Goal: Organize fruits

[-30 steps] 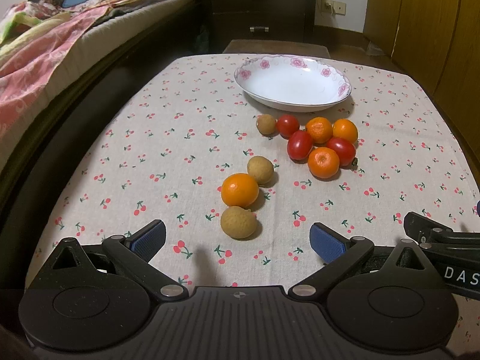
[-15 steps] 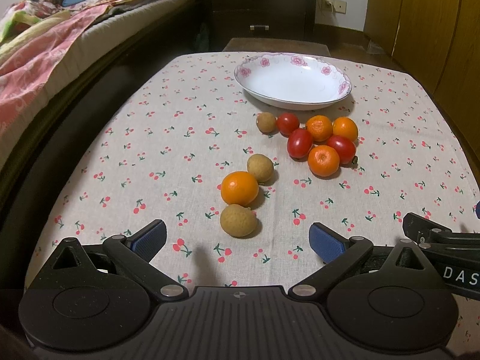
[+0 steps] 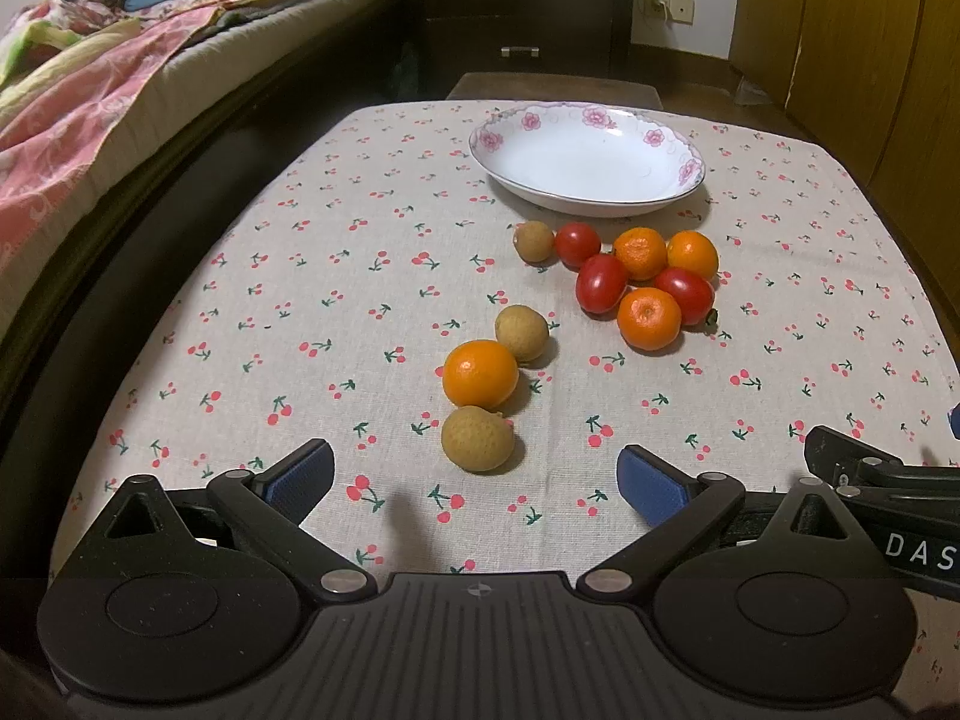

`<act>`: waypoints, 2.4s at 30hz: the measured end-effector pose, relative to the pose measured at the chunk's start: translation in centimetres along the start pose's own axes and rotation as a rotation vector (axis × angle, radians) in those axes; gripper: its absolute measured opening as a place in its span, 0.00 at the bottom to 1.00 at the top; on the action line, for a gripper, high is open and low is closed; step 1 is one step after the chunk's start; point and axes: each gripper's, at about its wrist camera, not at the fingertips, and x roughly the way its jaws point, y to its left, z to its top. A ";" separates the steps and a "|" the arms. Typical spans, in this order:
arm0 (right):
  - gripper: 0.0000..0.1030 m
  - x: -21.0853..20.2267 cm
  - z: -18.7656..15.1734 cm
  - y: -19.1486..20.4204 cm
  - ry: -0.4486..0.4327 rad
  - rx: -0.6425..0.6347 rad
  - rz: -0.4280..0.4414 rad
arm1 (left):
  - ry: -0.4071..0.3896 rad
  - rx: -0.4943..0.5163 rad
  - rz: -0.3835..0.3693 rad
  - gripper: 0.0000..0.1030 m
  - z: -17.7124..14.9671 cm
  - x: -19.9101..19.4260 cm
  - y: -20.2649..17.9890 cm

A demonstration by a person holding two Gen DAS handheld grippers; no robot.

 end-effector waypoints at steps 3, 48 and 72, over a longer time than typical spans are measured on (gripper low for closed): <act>1.00 0.1 0.1 0.0 0.003 0.000 0.001 | 0.000 0.001 0.000 0.99 0.0 0.0 0.0; 0.90 3.1 3.1 2.0 0.049 -0.045 0.153 | 0.050 -0.031 0.004 0.78 0.9 3.5 1.8; 0.40 6.8 5.6 4.7 0.094 -0.042 0.410 | 0.036 -0.031 -0.060 0.53 0.7 3.3 1.7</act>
